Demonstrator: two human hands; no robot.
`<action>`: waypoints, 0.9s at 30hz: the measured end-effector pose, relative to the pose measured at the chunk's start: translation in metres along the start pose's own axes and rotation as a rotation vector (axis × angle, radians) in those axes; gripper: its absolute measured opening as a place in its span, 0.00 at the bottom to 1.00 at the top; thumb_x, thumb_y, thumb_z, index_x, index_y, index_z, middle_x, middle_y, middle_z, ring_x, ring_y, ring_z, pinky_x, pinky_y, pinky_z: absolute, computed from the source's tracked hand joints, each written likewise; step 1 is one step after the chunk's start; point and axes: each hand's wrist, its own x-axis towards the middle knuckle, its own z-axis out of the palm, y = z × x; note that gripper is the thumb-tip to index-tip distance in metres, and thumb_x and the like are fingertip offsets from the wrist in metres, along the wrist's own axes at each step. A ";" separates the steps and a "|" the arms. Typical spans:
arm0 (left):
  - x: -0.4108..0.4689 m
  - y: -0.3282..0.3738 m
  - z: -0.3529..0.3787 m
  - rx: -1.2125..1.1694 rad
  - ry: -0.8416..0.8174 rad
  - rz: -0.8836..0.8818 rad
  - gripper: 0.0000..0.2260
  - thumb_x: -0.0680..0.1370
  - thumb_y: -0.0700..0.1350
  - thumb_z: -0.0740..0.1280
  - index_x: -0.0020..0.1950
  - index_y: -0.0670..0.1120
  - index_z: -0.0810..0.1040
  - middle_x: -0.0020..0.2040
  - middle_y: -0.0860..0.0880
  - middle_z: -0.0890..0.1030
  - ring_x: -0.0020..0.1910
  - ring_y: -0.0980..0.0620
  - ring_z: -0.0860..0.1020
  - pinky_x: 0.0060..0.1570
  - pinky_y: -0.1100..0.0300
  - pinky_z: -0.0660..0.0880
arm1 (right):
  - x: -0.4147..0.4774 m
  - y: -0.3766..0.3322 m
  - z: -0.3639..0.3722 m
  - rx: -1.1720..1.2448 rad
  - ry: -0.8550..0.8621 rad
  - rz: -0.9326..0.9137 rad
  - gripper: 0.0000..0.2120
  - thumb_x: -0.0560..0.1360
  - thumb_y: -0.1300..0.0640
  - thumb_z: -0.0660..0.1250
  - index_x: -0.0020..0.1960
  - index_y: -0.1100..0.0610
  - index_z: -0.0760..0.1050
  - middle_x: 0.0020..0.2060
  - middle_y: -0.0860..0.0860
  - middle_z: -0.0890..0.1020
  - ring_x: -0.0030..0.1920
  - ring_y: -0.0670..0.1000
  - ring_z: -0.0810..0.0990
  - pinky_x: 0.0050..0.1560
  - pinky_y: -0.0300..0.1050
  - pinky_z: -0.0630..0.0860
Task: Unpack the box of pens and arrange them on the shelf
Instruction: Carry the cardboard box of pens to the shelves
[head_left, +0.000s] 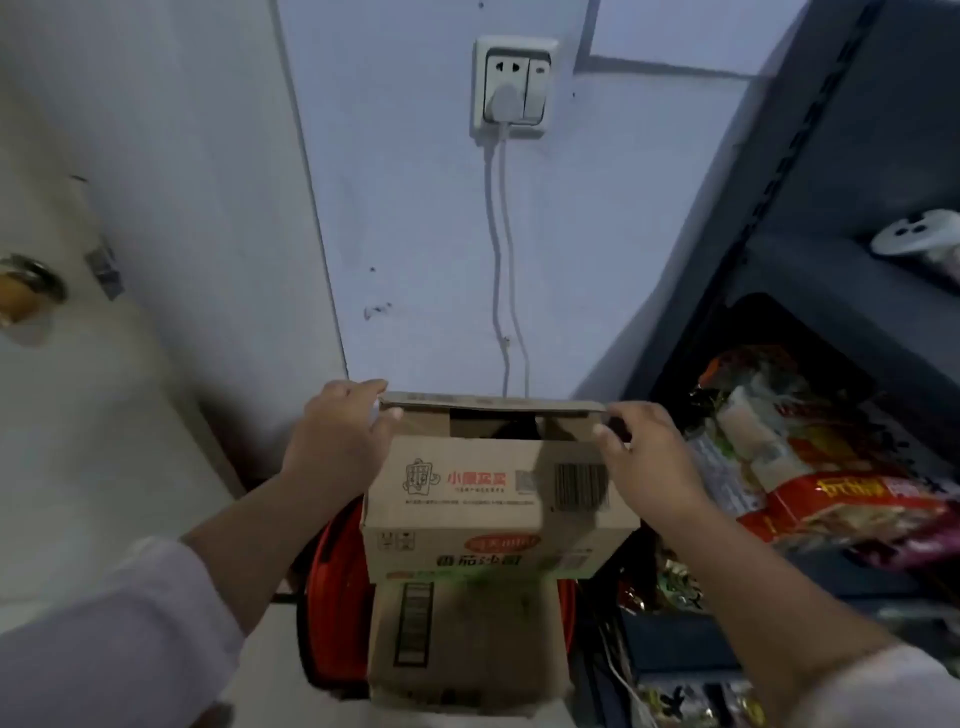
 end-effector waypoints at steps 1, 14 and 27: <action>0.004 0.002 0.006 0.018 -0.025 0.015 0.23 0.79 0.55 0.55 0.67 0.42 0.74 0.63 0.41 0.76 0.62 0.42 0.72 0.63 0.49 0.67 | 0.007 0.003 0.002 -0.027 0.003 -0.008 0.17 0.80 0.50 0.61 0.66 0.56 0.72 0.64 0.52 0.71 0.58 0.51 0.72 0.54 0.39 0.65; 0.042 0.002 0.059 -0.007 -0.179 -0.254 0.21 0.78 0.61 0.52 0.53 0.48 0.75 0.51 0.45 0.78 0.50 0.45 0.76 0.52 0.47 0.75 | 0.071 0.063 0.050 -0.084 -0.219 0.054 0.23 0.81 0.46 0.56 0.72 0.55 0.66 0.73 0.54 0.65 0.72 0.56 0.63 0.71 0.49 0.60; 0.024 -0.011 0.086 -0.127 -0.119 -0.475 0.25 0.79 0.60 0.56 0.66 0.43 0.68 0.62 0.43 0.73 0.55 0.44 0.76 0.49 0.48 0.73 | 0.075 0.085 0.072 0.222 -0.191 0.318 0.27 0.78 0.45 0.63 0.73 0.54 0.62 0.66 0.52 0.71 0.62 0.52 0.72 0.59 0.48 0.70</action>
